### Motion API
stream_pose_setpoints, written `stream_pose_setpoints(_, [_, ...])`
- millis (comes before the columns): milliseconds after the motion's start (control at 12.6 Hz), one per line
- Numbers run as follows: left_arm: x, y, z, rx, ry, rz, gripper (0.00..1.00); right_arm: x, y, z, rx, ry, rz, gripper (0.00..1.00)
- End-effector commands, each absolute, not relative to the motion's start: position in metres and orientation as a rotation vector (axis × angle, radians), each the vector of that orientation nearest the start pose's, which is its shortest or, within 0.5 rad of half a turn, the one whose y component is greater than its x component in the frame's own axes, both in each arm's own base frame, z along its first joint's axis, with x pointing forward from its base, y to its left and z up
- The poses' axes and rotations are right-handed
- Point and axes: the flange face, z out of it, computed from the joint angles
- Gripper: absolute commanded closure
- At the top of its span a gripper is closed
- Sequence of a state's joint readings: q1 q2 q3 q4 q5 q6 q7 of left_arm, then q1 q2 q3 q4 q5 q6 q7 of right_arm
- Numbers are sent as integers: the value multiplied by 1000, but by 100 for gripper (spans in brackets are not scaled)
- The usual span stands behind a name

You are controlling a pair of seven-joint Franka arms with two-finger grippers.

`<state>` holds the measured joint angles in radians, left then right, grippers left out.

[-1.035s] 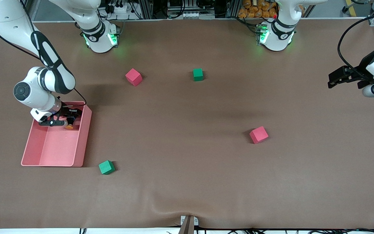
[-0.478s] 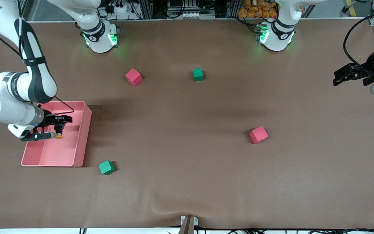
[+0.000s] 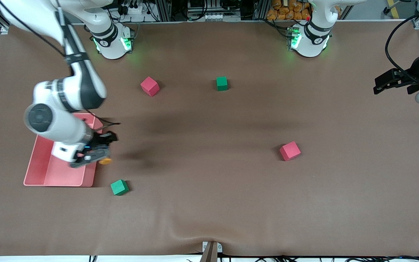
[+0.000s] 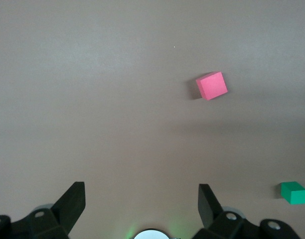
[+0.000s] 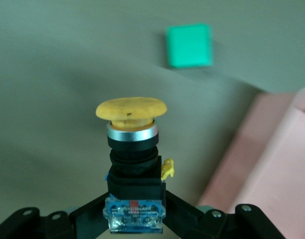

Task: Place and upright button with both arms
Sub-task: 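Lift the button out of the tray and carry it to mid-table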

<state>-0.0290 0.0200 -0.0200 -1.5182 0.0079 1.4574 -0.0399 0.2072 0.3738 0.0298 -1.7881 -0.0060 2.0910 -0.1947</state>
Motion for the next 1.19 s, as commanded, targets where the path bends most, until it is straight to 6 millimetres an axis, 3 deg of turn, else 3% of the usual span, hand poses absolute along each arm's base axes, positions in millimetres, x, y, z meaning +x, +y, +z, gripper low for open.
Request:
stream_pose_setpoints(0, [544, -26, 635, -3113, 30, 125, 0, 624, 238, 321, -3072, -648, 93, 100])
stream_pose_setpoints(239, [545, -26, 633, -3113, 37, 130, 0, 581, 362, 294, -3108, -473, 22, 100])
stream_pose_setpoints(478, [544, -30, 634, -3114, 45, 130, 0, 544, 454, 266, -3127, -330, -6, 100])
stream_pose_setpoints(875, [545, -35, 631, -3113, 59, 139, 0, 521, 540, 254, -3085, -131, -80, 100])
stream_pose_setpoints(1114, [544, -43, 631, -3113, 83, 139, 0, 511, 566, 216, -3075, -127, -91, 100])
